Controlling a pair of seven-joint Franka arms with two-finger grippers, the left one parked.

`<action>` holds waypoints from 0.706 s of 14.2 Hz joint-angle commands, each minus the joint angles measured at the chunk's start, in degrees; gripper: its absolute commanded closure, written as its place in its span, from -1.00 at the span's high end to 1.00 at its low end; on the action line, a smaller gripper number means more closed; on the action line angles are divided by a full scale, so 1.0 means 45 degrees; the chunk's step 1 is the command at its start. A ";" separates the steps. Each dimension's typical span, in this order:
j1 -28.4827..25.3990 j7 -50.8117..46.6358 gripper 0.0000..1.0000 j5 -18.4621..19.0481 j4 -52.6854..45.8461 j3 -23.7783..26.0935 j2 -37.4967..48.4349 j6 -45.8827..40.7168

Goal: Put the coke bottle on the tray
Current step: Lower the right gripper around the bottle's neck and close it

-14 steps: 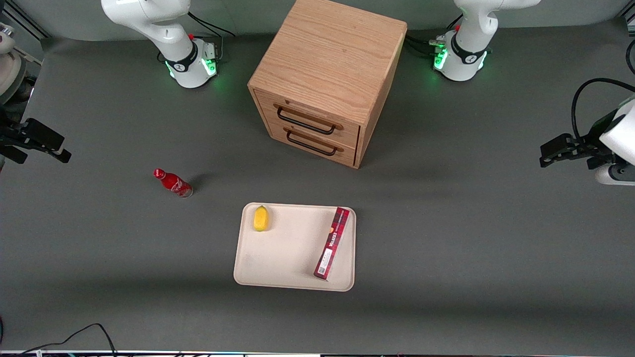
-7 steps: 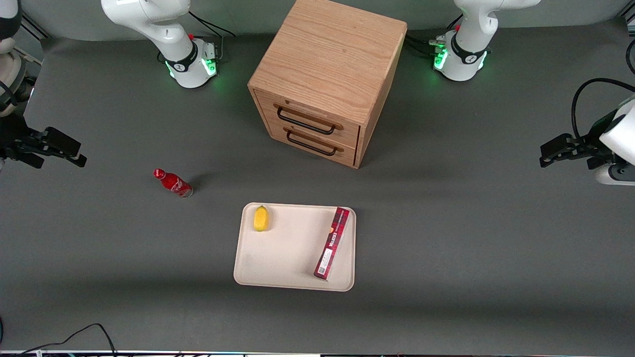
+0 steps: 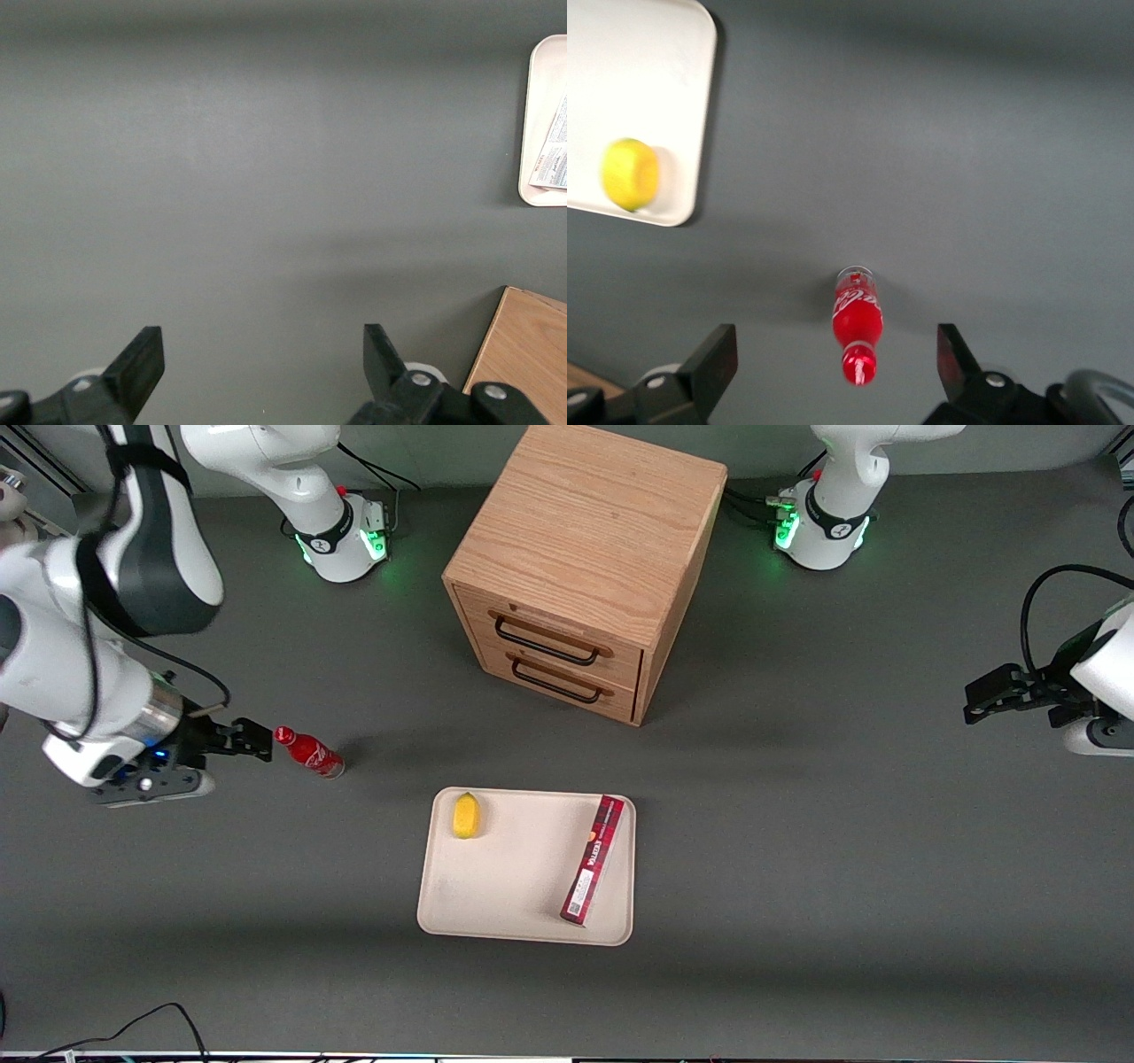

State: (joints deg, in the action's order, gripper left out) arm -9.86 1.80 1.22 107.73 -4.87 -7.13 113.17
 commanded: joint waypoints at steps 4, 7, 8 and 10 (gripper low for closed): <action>0.0082 0.0460 0.77 0.0060 0.4863 -0.0090 0.1624 0.3849; 0.0083 0.0460 0.41 0.0060 0.5706 -0.0110 0.2013 0.4149; 0.0083 0.0498 0.31 0.0060 0.5883 -0.0110 0.2151 0.4149; 0.0082 0.0499 -0.11 0.0060 0.6021 -0.0110 0.2210 0.4168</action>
State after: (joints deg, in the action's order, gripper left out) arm -9.52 2.57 1.22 132.19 -5.08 -0.05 130.76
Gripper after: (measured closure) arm 0.423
